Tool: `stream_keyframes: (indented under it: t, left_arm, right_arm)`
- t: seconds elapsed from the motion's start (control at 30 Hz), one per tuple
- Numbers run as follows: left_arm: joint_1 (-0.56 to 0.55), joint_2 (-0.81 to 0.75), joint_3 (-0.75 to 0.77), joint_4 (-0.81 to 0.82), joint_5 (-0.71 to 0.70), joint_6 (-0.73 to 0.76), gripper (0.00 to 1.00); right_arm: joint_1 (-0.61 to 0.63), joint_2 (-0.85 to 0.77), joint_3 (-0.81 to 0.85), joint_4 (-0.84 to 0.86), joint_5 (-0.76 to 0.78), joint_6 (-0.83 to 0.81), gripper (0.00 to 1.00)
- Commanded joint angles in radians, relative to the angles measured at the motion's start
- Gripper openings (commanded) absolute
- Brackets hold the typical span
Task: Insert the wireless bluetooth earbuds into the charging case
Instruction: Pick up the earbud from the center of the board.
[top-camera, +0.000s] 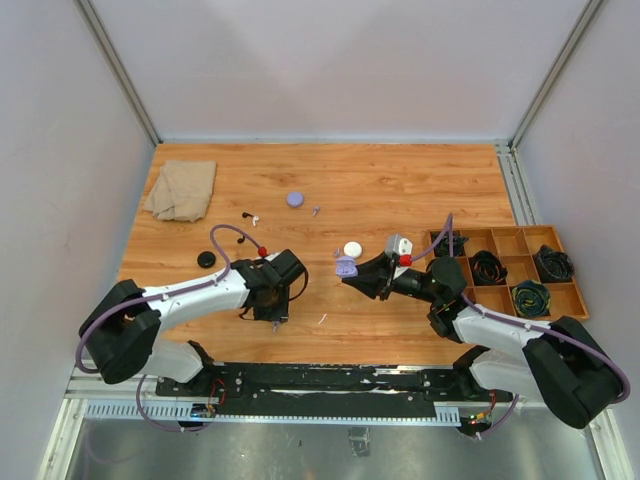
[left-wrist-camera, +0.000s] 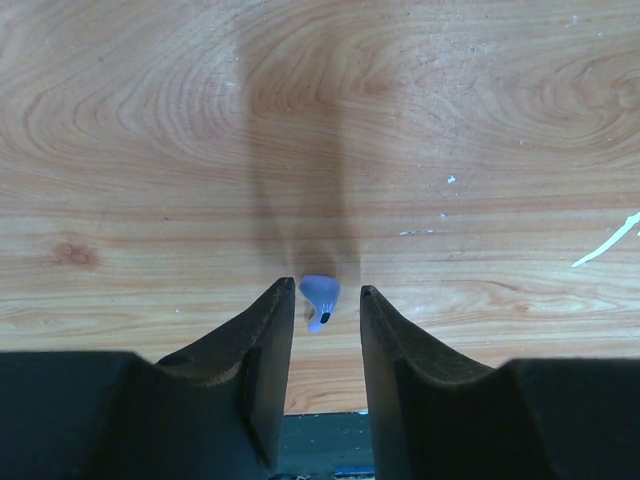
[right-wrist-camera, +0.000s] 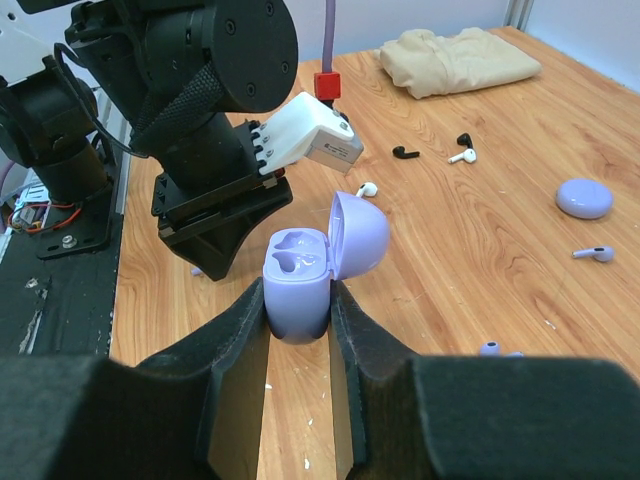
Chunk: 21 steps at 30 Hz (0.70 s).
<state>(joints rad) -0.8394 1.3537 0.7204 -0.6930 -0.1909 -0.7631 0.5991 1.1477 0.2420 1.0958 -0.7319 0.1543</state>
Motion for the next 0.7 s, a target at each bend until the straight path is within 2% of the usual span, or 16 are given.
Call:
stream_keyframes:
  t: [0.0,0.67]
  left_arm:
    - [-0.007,0.028,0.023,0.001,-0.031,0.03,0.37]
    - [-0.007,0.095,0.018,0.003,-0.001,0.051,0.31]
  right_arm:
    - [-0.001,-0.022,0.003,0.015,0.0,-0.022,0.01]
    - [0.0,-0.026,0.005,0.01,-0.001,-0.026,0.01]
